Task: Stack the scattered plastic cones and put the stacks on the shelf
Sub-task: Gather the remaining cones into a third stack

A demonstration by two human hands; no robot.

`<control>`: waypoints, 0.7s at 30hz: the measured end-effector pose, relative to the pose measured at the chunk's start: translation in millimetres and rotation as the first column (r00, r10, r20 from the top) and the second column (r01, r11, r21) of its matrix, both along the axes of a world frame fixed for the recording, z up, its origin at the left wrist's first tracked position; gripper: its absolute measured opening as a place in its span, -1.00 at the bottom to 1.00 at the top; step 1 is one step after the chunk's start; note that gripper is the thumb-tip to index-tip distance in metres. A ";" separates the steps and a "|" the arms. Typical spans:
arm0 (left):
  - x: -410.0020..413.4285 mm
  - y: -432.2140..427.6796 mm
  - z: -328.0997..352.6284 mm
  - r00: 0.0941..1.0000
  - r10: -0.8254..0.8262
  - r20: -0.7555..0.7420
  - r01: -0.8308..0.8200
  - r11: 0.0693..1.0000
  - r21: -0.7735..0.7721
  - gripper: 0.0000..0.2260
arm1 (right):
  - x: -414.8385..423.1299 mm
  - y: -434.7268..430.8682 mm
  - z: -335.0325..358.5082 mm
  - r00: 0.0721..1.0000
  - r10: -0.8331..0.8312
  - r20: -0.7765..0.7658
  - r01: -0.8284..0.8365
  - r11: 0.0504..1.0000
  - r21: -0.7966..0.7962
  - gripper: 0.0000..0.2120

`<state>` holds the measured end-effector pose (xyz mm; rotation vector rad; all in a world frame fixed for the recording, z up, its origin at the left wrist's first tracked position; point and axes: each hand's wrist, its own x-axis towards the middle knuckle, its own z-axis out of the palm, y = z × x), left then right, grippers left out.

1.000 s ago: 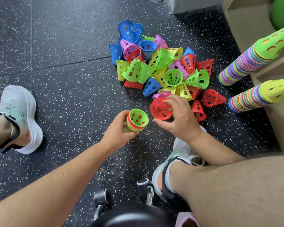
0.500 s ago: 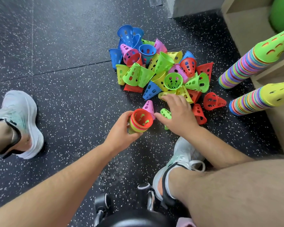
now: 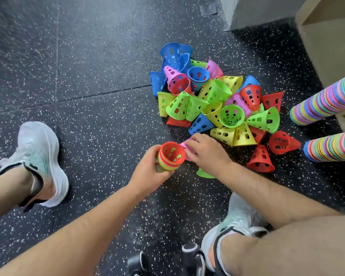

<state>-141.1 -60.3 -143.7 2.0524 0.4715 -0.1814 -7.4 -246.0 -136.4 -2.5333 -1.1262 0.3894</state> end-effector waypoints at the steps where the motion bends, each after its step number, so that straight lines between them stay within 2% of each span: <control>1: 1.2 4.3 -0.3 1.000 0.003 0.000 -0.003 1.000 0.003 -0.43 | 3.7 3.8 3.4 1.000 -0.022 -0.008 0.022 0.999 0.031 -0.75; 5: 9.3 20.8 -0.5 1.000 0.019 0.014 -0.019 0.999 0.027 -0.43 | 28.2 10.0 24.6 0.993 -0.120 -0.009 0.121 0.983 0.138 -0.79; 8: 24.5 27.8 0.3 1.000 -0.014 0.003 0.014 1.000 0.028 -0.43 | 49.9 8.4 42.1 0.964 -0.265 0.019 0.251 0.933 0.259 -0.81; 10: 40.2 29.9 1.5 0.999 -0.032 0.003 0.032 0.999 0.008 -0.42 | 60.8 8.5 51.7 0.930 -0.366 -0.028 0.351 0.866 0.355 -0.79; 12: 57.8 29.7 3.1 0.998 -0.060 0.015 0.059 0.998 0.010 -0.39 | 67.1 12.3 57.9 0.912 -0.396 -0.109 0.405 0.821 0.404 -0.78; 15: 83.5 27.6 7.5 0.993 -0.108 0.038 0.107 0.994 0.026 -0.40 | 70.3 21.0 59.2 0.914 -0.348 -0.211 0.404 0.831 0.382 -0.78; 18: 105.3 25.8 14.0 0.989 -0.130 0.073 0.129 0.992 0.015 -0.42 | 74.3 24.2 55.7 0.923 -0.320 -0.215 0.376 0.868 0.325 -0.78; 21: 117.9 26.9 20.7 0.984 -0.142 0.105 0.139 0.990 0.035 -0.42 | 79.6 22.5 55.0 0.914 -0.340 -0.219 0.396 0.863 0.312 -0.74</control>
